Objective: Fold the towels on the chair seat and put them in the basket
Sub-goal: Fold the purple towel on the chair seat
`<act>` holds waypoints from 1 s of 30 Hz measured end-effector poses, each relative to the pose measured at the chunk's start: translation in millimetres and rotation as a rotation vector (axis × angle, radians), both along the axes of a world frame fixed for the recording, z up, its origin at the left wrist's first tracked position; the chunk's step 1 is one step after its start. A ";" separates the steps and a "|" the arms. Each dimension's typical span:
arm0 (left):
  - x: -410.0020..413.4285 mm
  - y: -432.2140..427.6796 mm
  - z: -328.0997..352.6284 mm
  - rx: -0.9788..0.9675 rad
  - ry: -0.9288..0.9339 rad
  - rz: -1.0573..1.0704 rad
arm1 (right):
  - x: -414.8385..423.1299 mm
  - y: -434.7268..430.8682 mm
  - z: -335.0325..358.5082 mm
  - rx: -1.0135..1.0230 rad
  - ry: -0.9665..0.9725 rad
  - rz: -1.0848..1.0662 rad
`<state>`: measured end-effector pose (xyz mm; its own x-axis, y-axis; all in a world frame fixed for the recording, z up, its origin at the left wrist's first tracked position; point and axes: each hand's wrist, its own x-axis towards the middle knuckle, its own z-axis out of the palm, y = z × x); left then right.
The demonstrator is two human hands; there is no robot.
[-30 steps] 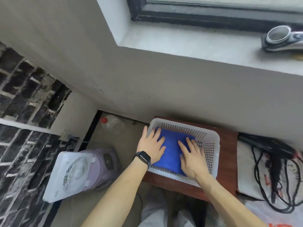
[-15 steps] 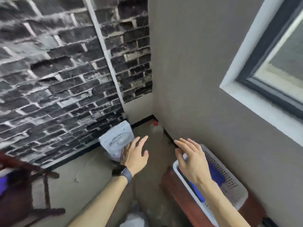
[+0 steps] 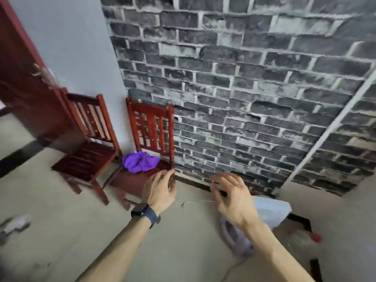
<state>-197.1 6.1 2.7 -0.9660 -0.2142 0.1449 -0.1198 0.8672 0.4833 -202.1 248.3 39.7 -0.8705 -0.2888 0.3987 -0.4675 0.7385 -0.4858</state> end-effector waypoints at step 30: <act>-154.8 -508.0 -70.5 -0.119 -0.232 0.267 | -246.3 -520.7 -97.0 0.014 -0.373 0.278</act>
